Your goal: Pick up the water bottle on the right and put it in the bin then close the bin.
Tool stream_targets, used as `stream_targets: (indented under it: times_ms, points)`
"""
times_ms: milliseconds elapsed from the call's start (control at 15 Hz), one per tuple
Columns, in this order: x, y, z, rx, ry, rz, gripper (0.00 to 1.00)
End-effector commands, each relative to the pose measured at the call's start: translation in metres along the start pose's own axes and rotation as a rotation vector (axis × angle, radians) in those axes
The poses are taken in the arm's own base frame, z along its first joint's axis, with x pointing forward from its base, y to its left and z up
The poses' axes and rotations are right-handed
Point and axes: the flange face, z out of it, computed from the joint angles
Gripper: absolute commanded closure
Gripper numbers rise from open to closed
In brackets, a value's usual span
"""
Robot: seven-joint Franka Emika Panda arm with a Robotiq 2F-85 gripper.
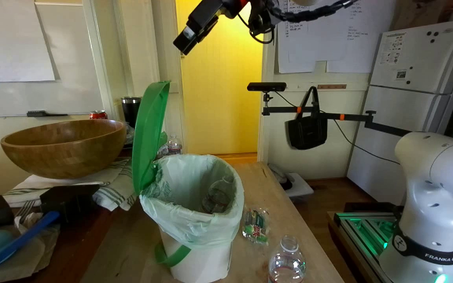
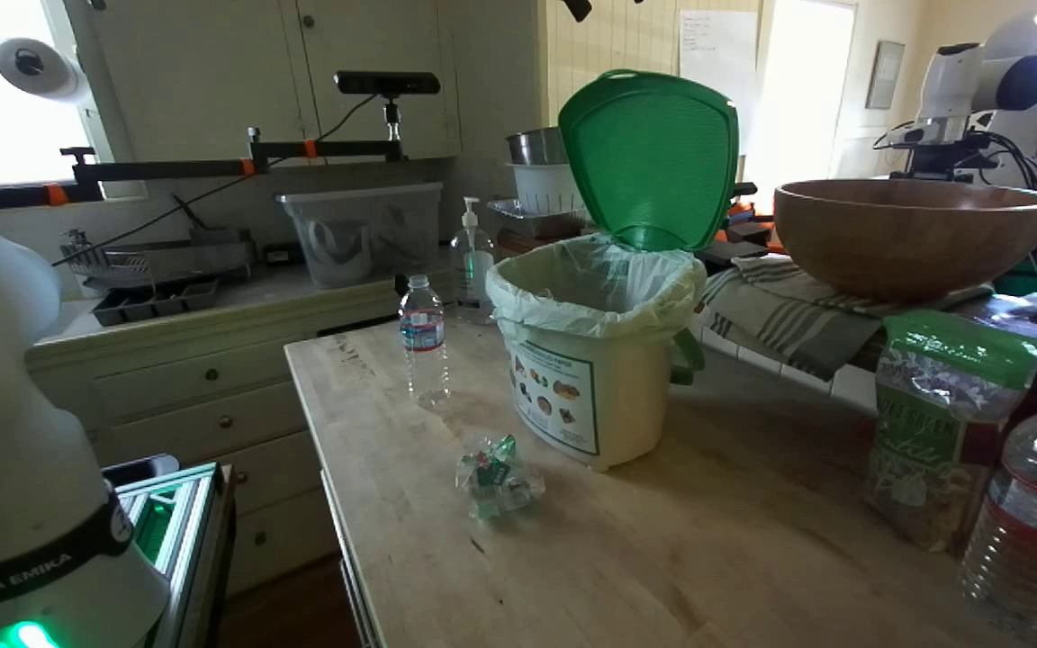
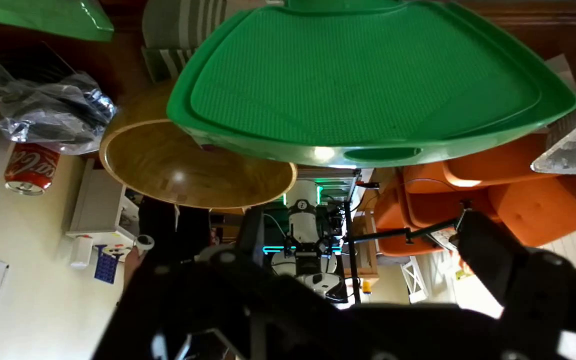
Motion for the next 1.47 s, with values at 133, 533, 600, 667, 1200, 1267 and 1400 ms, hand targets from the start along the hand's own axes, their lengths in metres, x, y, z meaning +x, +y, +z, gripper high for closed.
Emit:
stream_targets:
  times_ms: [133, 533, 600, 667, 1200, 1267, 1400]
  points:
    - [0.02, 0.003, 0.033, 0.03, -0.011, 0.031, 0.0]
    - [0.038, -0.006, 0.06, 0.023, -0.036, 0.0, 0.0]
    - [0.038, -0.007, 0.066, 0.021, -0.048, -0.002, 0.0]
    - [0.038, -0.008, 0.071, 0.022, -0.055, -0.003, 0.0]
    - [0.033, 0.001, 0.082, -0.003, -0.13, 0.011, 0.0]
    - [0.031, 0.003, 0.08, -0.01, -0.151, 0.014, 0.0]
    - [0.028, 0.007, 0.08, -0.018, -0.192, 0.021, 0.0]
